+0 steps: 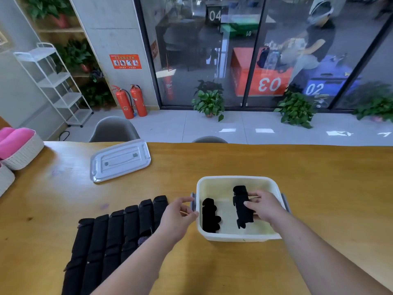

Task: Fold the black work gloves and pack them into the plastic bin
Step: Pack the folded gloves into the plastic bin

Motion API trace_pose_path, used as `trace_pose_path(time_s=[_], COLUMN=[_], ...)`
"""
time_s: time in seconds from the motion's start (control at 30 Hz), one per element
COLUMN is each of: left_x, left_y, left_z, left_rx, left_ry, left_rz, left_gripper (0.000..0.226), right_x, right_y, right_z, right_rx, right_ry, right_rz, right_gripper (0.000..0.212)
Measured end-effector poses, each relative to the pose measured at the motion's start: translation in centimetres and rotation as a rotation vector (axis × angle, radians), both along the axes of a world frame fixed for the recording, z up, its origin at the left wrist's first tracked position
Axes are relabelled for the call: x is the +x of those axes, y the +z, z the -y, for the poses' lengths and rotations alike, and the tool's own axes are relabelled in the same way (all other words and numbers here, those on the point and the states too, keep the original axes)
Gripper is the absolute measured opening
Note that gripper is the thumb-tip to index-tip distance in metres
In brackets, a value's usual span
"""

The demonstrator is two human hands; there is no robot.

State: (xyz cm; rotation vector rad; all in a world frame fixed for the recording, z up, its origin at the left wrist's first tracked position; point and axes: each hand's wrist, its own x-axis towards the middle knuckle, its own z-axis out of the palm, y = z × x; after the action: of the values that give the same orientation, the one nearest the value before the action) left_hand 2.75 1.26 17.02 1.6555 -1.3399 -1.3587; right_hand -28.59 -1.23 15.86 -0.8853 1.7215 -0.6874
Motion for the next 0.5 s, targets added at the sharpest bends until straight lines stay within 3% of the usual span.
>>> trace_pose_path(time_s=[0.2, 0.5], left_x=[0.0, 0.2], left_y=[-0.3, -0.6], left_z=[0.2, -0.1], left_rx=[-0.016, -0.013], left_ry=[-0.035, -0.038], left_rz=[0.056, 0.042], left_gripper=[0.033, 0.028], right_x=[1.5, 3.8], right_y=[-3.8, -10.0], right_z=[2.2, 4.4], right_rx=[0.118, 0.194], right_ry=[0.148, 0.273], right_rz=[-0.228, -0.326], right_gripper=[0.036, 0.044])
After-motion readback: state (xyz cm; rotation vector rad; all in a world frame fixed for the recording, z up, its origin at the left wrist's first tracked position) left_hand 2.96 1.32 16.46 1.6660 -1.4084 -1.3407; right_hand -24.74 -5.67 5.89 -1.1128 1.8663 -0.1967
